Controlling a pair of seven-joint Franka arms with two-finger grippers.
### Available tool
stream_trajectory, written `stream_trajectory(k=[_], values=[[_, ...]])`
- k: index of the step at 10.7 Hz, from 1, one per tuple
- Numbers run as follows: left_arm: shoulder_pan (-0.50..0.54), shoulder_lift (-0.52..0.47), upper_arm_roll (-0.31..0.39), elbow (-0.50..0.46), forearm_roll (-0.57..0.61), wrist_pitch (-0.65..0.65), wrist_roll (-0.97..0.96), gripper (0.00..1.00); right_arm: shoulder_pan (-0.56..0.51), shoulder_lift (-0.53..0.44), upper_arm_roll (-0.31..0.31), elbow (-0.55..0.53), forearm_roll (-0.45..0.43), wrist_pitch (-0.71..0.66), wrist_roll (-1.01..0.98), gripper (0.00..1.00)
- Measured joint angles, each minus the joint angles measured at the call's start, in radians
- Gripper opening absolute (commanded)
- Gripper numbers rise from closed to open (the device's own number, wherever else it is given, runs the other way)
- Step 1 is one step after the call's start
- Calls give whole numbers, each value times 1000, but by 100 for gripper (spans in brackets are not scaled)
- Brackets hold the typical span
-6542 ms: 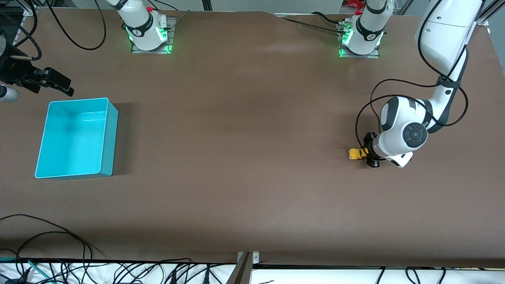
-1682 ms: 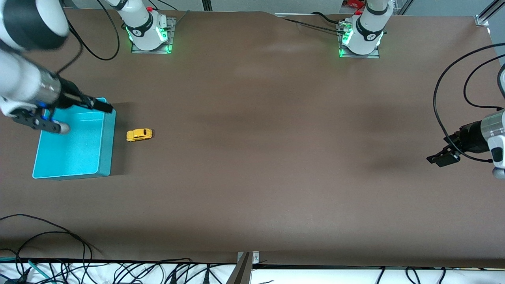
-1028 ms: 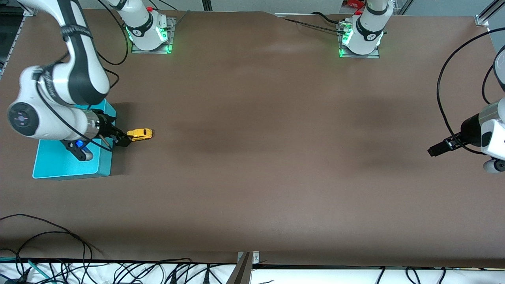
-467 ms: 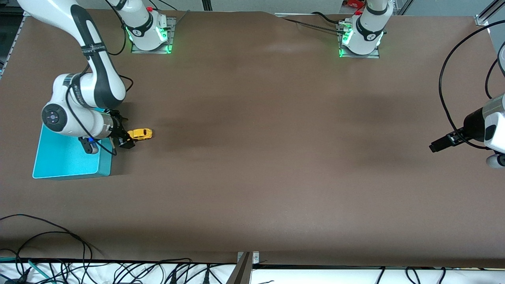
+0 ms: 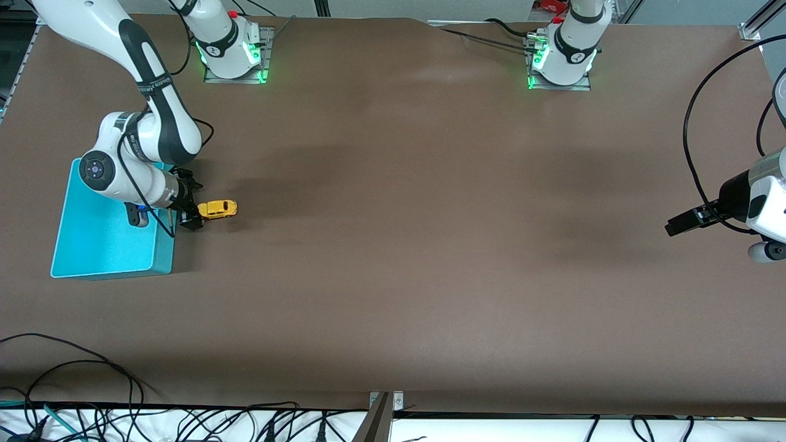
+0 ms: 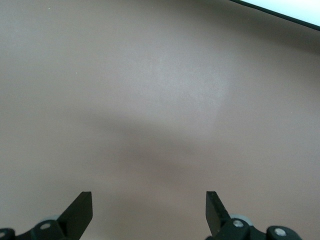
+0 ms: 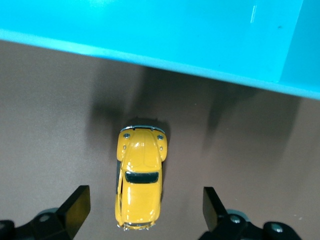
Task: Wind up and store yellow beetle car
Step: 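Grasp the car with the right gripper and lift it over the bin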
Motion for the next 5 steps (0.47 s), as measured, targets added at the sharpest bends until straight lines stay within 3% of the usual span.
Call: stream_trajectory(k=[3, 4, 5], values=[[0, -2, 0, 1, 0, 0, 3, 100, 9, 35, 5, -30, 0, 105, 70, 97], [0, -2, -1, 1, 0, 0, 4, 100, 17, 45, 6, -38, 0, 127, 77, 84], [0, -2, -2, 1, 0, 0, 5, 100, 24, 50, 7, -42, 0, 137, 83, 43]])
